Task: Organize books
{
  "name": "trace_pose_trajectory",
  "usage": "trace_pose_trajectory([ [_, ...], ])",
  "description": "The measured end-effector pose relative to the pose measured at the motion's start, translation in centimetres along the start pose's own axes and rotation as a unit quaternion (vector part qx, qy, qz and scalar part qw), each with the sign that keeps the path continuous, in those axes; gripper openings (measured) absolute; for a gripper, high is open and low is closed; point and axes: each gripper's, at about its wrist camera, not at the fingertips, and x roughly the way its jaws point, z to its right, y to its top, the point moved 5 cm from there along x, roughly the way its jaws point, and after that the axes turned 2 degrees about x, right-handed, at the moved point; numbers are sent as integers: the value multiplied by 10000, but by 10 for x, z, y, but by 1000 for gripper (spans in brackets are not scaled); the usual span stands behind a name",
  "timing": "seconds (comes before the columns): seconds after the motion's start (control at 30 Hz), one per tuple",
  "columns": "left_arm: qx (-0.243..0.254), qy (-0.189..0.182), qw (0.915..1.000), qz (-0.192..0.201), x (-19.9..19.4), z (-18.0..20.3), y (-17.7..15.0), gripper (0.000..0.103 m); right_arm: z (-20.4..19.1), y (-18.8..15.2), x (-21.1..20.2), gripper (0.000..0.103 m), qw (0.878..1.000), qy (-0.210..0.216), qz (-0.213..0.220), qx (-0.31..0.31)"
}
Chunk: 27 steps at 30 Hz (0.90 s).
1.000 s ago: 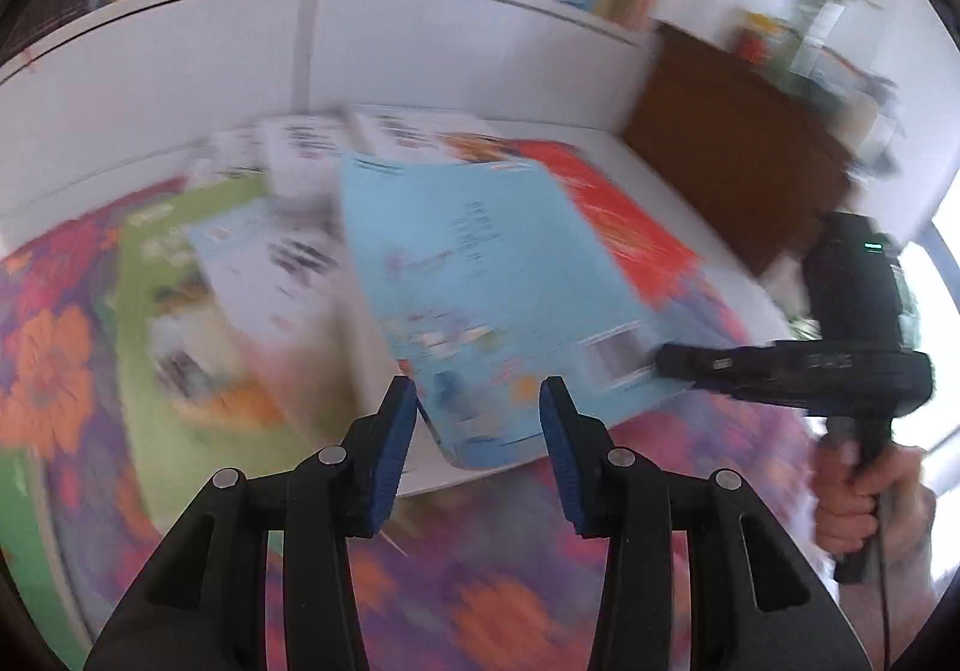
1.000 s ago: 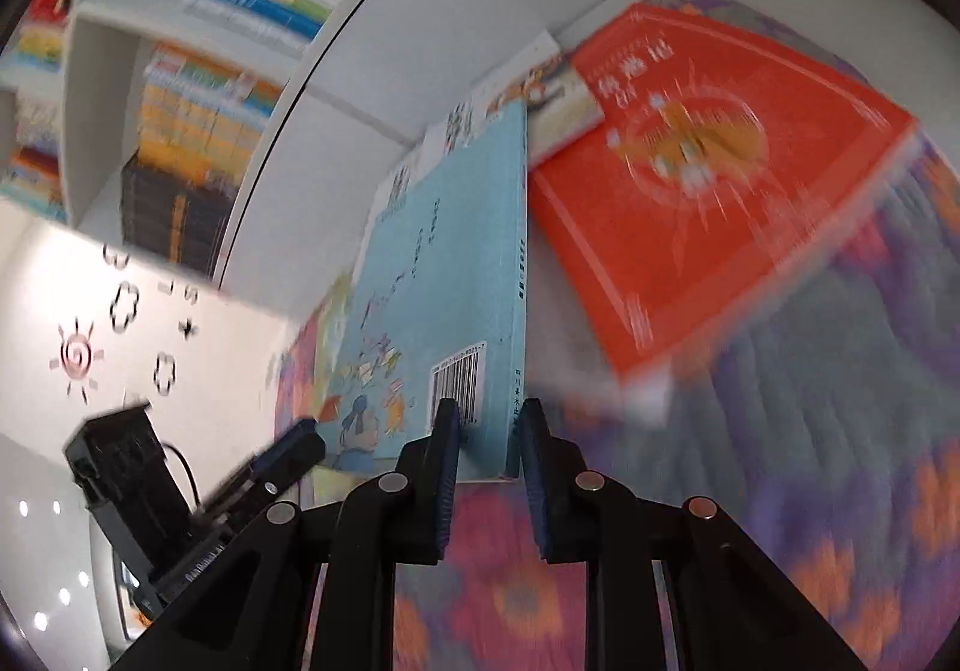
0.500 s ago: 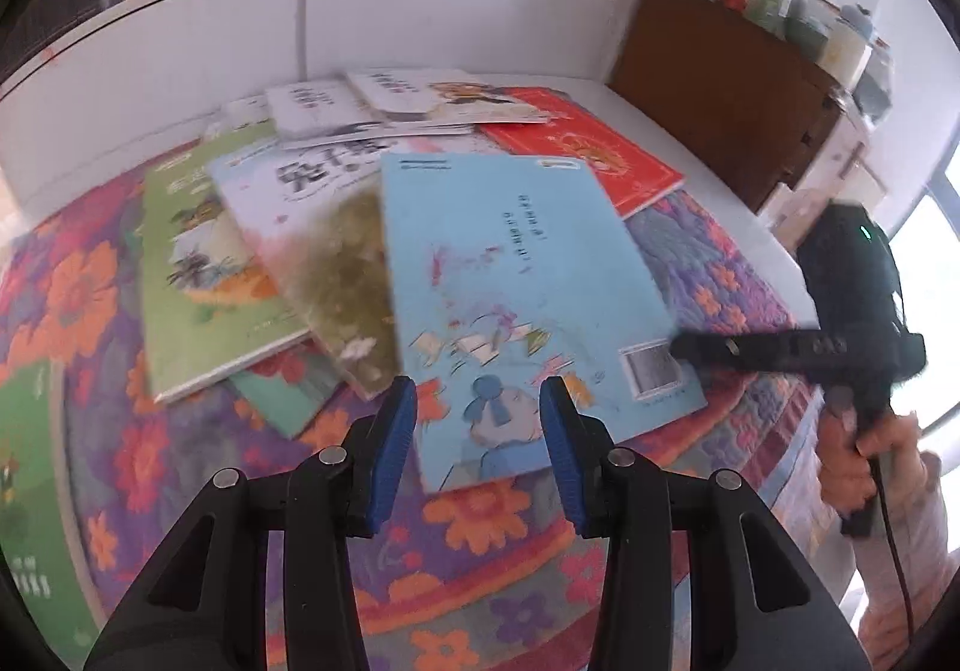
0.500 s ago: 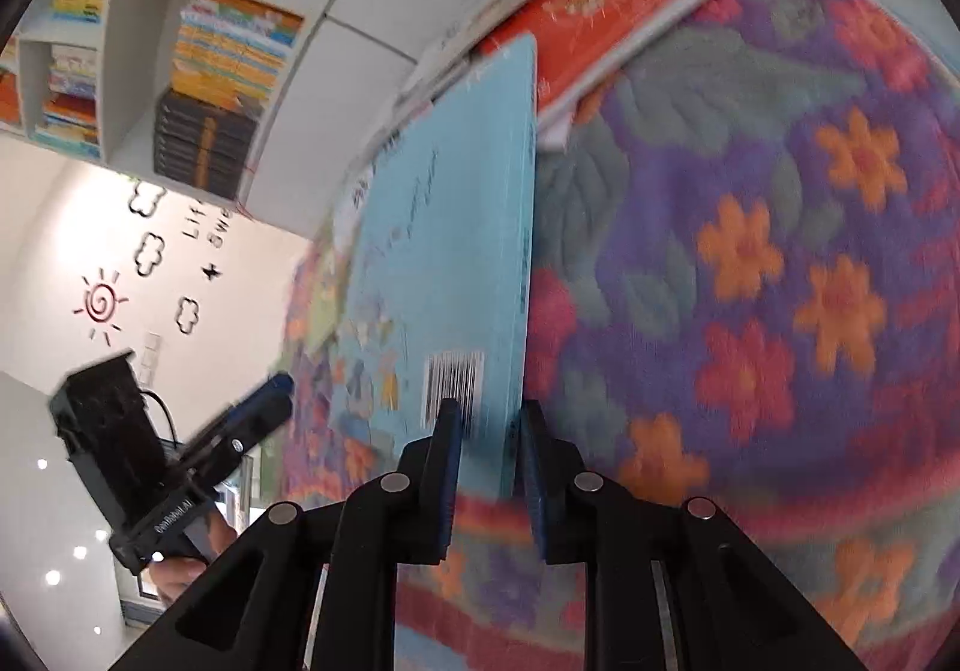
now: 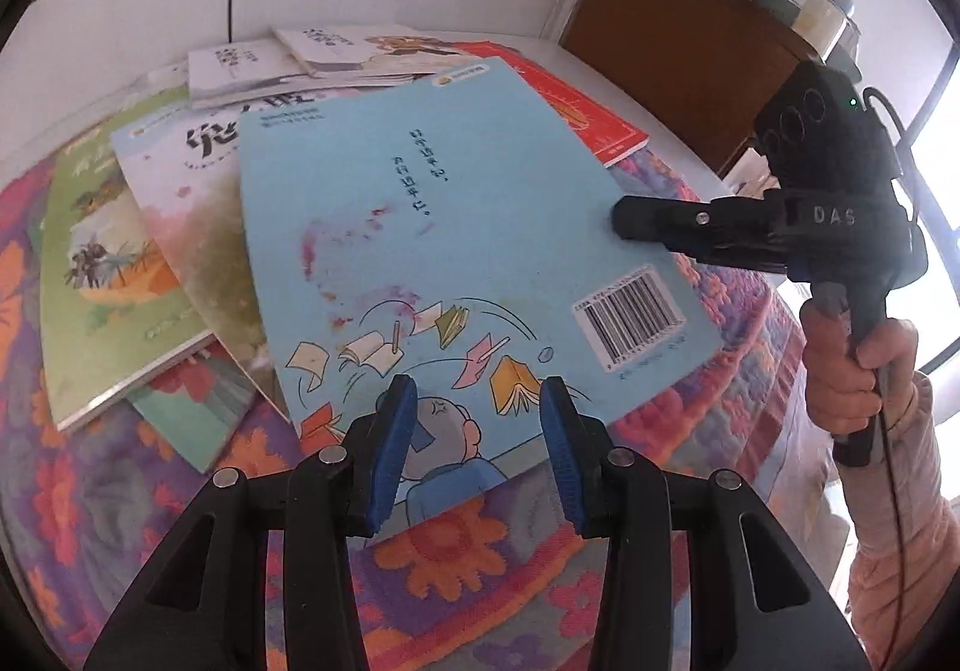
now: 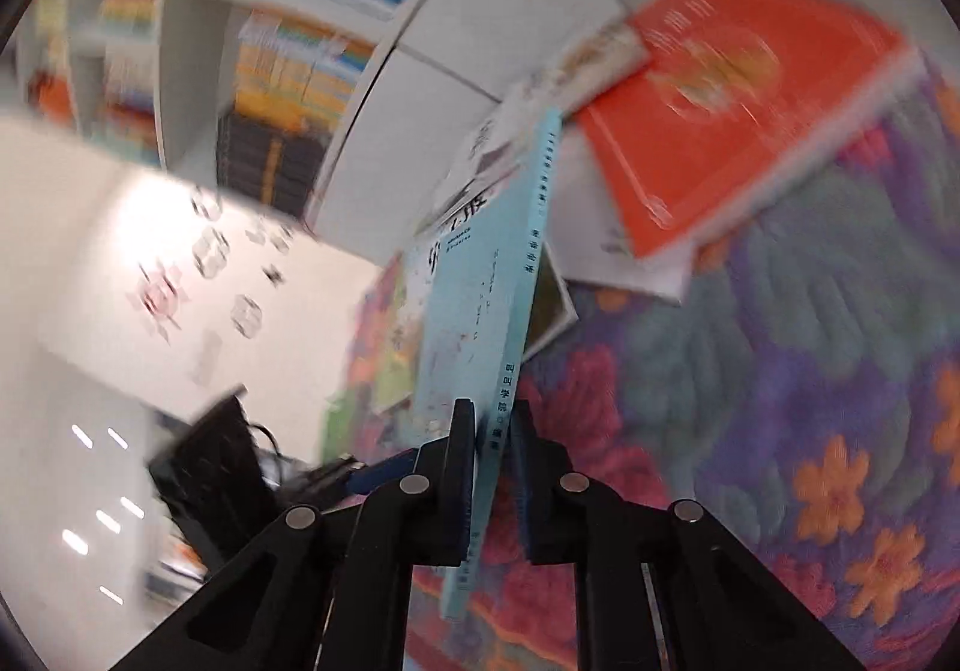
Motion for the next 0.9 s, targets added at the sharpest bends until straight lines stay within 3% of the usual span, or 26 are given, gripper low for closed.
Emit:
trace_pose_trajectory([
  [0.07, -46, -35, 10000, 56, -1, -4, -1, 39, -1, -2, 7, 16, 9997, -238, -70, -90],
  [0.17, -158, -209, 9996, 97, -5, -9, -3, 39, 10, -5, 20, 16, 9992, 166, -219, 301],
  [0.33, -396, -428, 9982, 129, -7, -19, -4, 37, 21, -9, 30, 14, 9971, 388, -276, 585],
  [0.4, -398, -400, 9983, 147, -6, -19, -2, 37, 16, -9, 24, 10, 9954, 578, -265, 713],
  [0.53, -274, -570, 9975, 310, -3, -10, 7, 37, -15, -5, 14, 9, 9969, 525, -294, 506],
  [0.67, -432, -1357, 9881, 584, -10, 9, 26, 36, -58, 3, -17, 9, 9999, -60, -136, 6],
  [0.73, -234, -1681, 9810, 937, -25, 30, 43, 36, -76, 10, -36, 9, 9991, -376, -42, -197],
  [0.83, 111, -1676, 9746, 1484, -52, 50, 59, 36, -124, 12, -59, 10, 9870, -1238, 81, -1026],
  [0.9, 197, -1617, 9752, 1496, -64, 54, 55, 36, -157, 3, -60, 12, 9650, -1934, 120, -1766],
])
